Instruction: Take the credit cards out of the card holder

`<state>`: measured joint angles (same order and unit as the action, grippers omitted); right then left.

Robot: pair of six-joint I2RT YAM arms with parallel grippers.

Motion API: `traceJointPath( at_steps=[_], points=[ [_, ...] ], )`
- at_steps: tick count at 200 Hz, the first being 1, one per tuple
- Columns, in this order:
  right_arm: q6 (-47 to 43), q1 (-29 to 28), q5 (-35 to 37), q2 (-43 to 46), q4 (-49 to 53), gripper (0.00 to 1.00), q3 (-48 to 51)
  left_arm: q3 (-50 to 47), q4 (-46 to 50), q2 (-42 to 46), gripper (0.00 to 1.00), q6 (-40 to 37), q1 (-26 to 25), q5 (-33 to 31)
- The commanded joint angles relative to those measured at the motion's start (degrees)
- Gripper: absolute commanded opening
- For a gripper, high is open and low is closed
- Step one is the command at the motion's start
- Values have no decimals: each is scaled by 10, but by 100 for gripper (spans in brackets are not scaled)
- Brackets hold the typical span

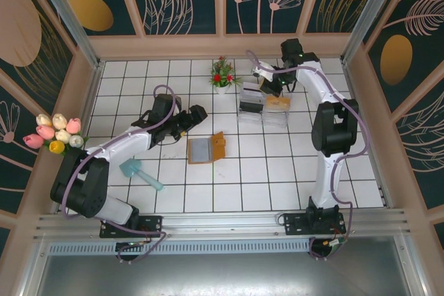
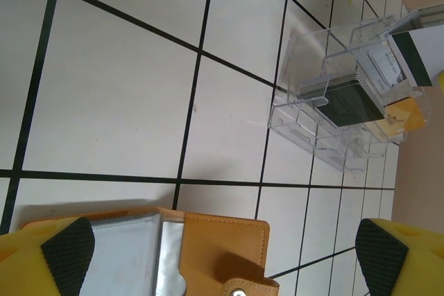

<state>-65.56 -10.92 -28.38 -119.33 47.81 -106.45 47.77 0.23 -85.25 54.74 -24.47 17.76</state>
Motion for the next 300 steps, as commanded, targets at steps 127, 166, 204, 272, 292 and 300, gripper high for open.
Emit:
traceJointPath(
  at_steps=[127, 166, 204, 272, 292, 300],
  points=[
    [-3, 3, -5, -15, -35, 26, -9, 5, -3, -5, 99, 16, 2, 20],
    [19, 9, -21, 23, -64, 27, 6, -3, 11, 7, 99, 14, 2, 3],
    [81, 6, -34, 97, -108, 30, 48, -20, 34, 31, 99, 0, 3, -21],
    [402, -103, 84, 249, -260, 30, 204, -56, 68, 80, 99, -28, -2, -35],
    [493, -167, 134, 294, -302, 30, 262, -69, 69, 88, 98, -29, -7, -37],
    [533, -193, 156, 311, -321, 30, 288, -74, 69, 91, 98, -29, -10, -36]
  ],
)
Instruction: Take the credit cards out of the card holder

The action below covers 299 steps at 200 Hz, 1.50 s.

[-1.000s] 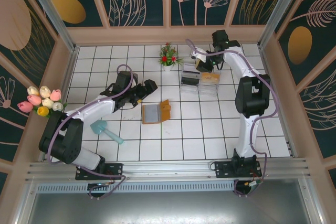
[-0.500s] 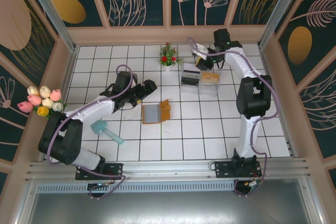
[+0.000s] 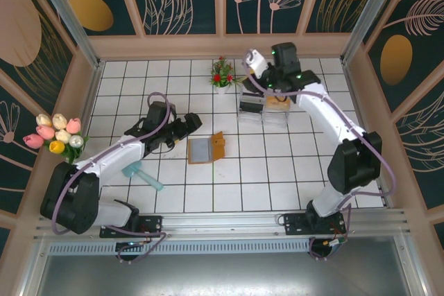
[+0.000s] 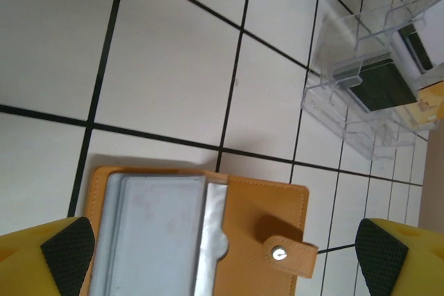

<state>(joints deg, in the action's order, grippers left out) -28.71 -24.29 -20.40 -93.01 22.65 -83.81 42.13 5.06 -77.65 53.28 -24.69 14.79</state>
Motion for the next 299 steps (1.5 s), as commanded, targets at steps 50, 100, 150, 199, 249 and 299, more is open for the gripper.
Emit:
traceJointPath(
  at_steps=[50, 100, 150, 199, 249, 299],
  points=[
    [493, -136, 96, 56, -37, 29, 117, -47, 29, 38, 99, -14, -14, -16],
    [669, -192, 83, 50, -84, 36, 198, -52, 21, 37, 96, -6, -32, -12],
    [707, -228, 49, -36, -100, 33, 187, -59, 10, 16, 82, 12, -41, -7],
    [682, -226, 30, -109, -66, 34, 193, -56, -9, -21, 71, 6, -41, 36],
    [674, -210, 37, -133, -73, 34, 213, -41, -8, -49, 53, 10, -41, 27],
    [675, -205, 35, -147, -78, 33, 222, -37, -28, -58, 37, 10, -41, 51]
  ],
)
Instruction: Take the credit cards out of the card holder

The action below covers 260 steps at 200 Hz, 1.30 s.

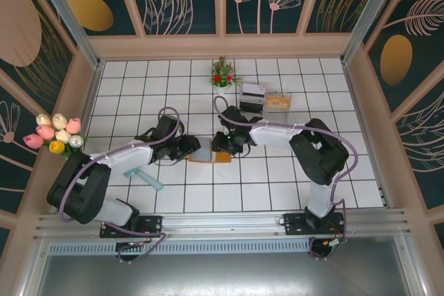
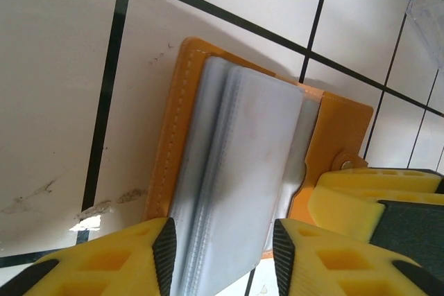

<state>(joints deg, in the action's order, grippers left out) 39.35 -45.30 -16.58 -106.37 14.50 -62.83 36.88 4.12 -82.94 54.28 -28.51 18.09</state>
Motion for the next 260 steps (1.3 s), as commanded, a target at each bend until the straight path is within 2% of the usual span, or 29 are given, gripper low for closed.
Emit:
traceJointPath(
  at_steps=[1, 57, 108, 147, 170, 225, 260],
  points=[
    [-6, 5, -3, -14, 3, 33, 13, 15, -19, -6, 37, 0, -3, 19],
    [-9, 7, -7, -18, 0, 33, 17, 16, -23, -14, 25, -4, -3, 26],
    [-10, 7, -8, -19, 0, 32, 20, 26, -20, -35, 29, -17, -3, 31],
    [-13, 6, -9, -20, 2, 32, 20, 31, -3, -42, 38, -28, -3, 8],
    [-14, 6, -7, -20, 3, 32, 20, 28, -10, -54, 38, -25, -2, 11],
    [-11, 9, -20, -23, -8, 32, 26, 9, -101, -82, 38, -10, -6, 111],
    [-7, 14, -32, -16, -20, 30, 34, 5, -131, -75, 37, -7, -5, 142]
  ],
)
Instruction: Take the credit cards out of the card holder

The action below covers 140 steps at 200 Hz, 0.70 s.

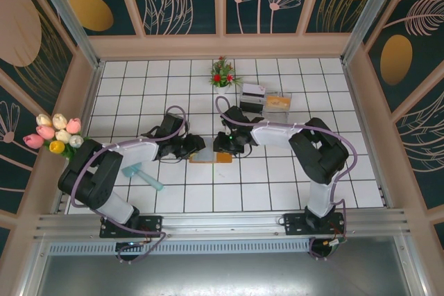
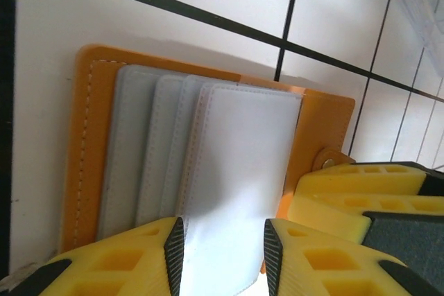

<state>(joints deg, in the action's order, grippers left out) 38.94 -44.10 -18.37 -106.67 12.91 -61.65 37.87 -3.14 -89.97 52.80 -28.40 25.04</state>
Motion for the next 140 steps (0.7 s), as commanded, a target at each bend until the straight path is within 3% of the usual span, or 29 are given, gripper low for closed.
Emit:
traceJointPath(
  at_steps=[1, 63, 79, 110, 123, 140],
  points=[
    [-3, 2, -14, -12, -4, 30, 22, -5, -59, -5, 37, 8, -7, 73],
    [7, 21, -47, 27, -46, 26, 43, -23, -129, 3, 33, 39, -7, 107],
    [9, 23, -47, 31, -48, 27, 46, -10, -73, 18, 32, 16, -7, 69],
    [6, 23, -33, 23, -35, 27, 49, 20, 67, 84, 38, -29, -1, -86],
    [6, 24, -29, 19, -31, 27, 51, 9, 75, 108, 41, -32, 9, -97],
    [4, 23, -29, 16, -31, 27, 51, -17, 54, 111, 47, -32, 29, -64]
  ],
)
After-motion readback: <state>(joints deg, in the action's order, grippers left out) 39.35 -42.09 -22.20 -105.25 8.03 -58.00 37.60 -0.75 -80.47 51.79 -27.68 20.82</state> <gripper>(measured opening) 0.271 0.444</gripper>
